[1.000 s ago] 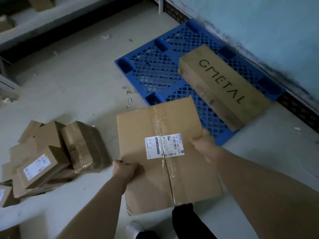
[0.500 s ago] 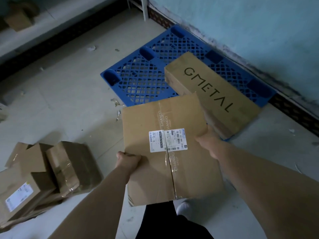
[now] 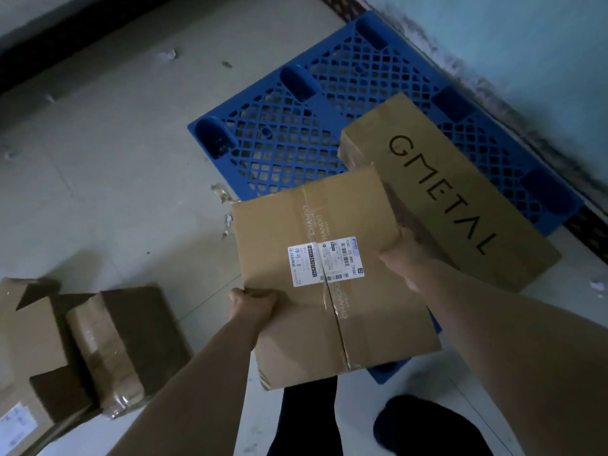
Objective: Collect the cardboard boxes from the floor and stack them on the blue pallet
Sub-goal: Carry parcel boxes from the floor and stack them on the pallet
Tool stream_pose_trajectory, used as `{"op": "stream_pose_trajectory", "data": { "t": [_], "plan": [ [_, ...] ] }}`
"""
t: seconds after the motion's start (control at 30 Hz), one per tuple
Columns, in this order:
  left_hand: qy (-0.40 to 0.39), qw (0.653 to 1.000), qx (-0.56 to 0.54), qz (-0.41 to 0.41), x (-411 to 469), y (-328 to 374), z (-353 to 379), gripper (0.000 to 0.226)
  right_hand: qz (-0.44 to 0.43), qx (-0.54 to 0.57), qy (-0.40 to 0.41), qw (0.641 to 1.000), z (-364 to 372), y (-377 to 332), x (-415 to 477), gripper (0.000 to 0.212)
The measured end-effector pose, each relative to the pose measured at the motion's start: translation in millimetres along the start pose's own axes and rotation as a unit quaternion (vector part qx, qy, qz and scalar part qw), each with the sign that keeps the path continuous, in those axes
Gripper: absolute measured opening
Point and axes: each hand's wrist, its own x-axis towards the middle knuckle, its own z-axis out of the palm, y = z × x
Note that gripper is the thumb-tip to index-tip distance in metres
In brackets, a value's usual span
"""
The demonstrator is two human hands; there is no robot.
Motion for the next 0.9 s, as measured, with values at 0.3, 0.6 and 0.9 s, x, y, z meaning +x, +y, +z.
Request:
{"op": "stream_pose_trajectory", "data": {
  "t": [0.3,0.6,0.9],
  "plan": [
    [0.014,0.996,-0.040,-0.077,108.7,12.6,63.2,0.049,-0.019,0.023,-0.082,0.996,50.8,-22.8,133.8,0.063],
    [0.050,0.991,-0.101,-0.073,223.0,20.9,158.9,0.078,-0.073,-0.040,-0.152,0.985,100.1,-15.9,263.7,0.084],
    [0.084,0.982,-0.108,-0.130,242.4,30.7,207.5,0.055,-0.095,-0.287,-0.127,0.945,120.3,18.8,269.4,0.093]
  ]
}}
